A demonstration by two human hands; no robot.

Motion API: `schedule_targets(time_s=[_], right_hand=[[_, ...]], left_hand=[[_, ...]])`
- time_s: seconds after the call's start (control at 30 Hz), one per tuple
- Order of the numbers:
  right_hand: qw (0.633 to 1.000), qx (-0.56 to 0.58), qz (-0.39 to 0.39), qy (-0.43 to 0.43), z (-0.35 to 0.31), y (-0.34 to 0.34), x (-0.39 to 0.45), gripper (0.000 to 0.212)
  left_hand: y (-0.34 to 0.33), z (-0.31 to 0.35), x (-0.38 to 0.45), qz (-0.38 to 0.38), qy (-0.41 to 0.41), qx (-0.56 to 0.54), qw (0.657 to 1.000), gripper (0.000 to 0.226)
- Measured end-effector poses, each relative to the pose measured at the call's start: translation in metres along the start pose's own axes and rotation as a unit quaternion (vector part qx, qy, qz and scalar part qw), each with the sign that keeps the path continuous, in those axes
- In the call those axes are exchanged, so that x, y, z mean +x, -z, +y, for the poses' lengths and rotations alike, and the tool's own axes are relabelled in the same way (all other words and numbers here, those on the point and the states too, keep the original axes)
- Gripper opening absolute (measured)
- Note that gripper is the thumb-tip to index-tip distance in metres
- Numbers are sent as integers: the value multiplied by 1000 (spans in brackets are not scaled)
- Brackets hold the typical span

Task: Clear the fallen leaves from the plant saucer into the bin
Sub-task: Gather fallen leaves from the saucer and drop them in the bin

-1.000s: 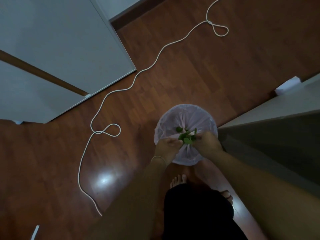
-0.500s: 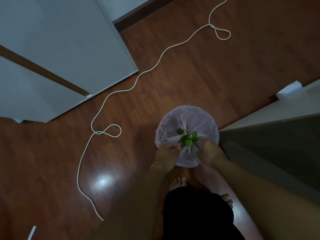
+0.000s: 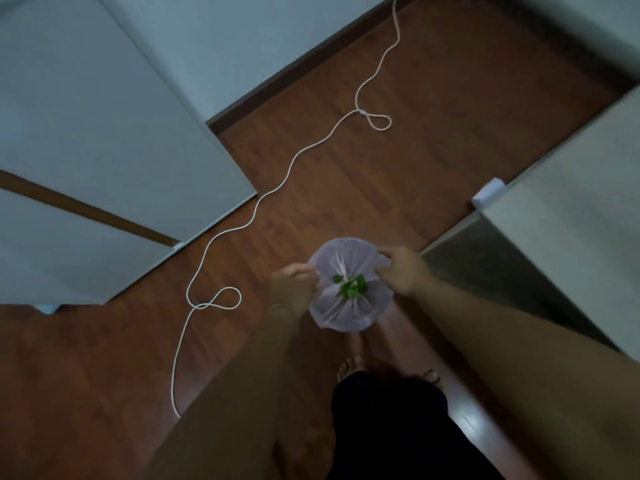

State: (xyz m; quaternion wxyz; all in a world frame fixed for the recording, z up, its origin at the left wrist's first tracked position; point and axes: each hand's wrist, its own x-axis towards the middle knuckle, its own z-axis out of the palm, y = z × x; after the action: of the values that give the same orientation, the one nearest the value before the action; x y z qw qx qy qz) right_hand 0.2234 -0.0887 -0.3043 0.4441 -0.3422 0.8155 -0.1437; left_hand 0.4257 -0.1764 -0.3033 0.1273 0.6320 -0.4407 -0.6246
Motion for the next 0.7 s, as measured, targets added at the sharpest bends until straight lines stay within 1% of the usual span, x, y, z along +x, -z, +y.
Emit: schedule_targets(time_s=[0.07,0.13,0.27,0.37,0.4,0.57,0.7], right_hand=[[999,19,42,12,-20,29,-29,41],[996,34,81,11,-36,57,-55,43],[983,76,162,33,-52,104,-111,38],[966,126,223,28,-51,132,-145,36],[960,146,239,24,-48,142,-153,35],[922,247,299,9,-7,183,-203,33],[894,261,365,-24,58,205,-259,27]], left_hand=[[-2,37,-30,-5,-24,4,1000,13],[-5,71,-59,-10,-56,18,998,13],[-19,126,-109,-60,-67,19,996,18],[-41,156,-137,-101,-96,34,990,8],[-50,165,-145,-114,-104,42,987,9],[-109,195,-182,-186,-154,81,967,14],[-173,206,-212,-258,-172,111,944,20]])
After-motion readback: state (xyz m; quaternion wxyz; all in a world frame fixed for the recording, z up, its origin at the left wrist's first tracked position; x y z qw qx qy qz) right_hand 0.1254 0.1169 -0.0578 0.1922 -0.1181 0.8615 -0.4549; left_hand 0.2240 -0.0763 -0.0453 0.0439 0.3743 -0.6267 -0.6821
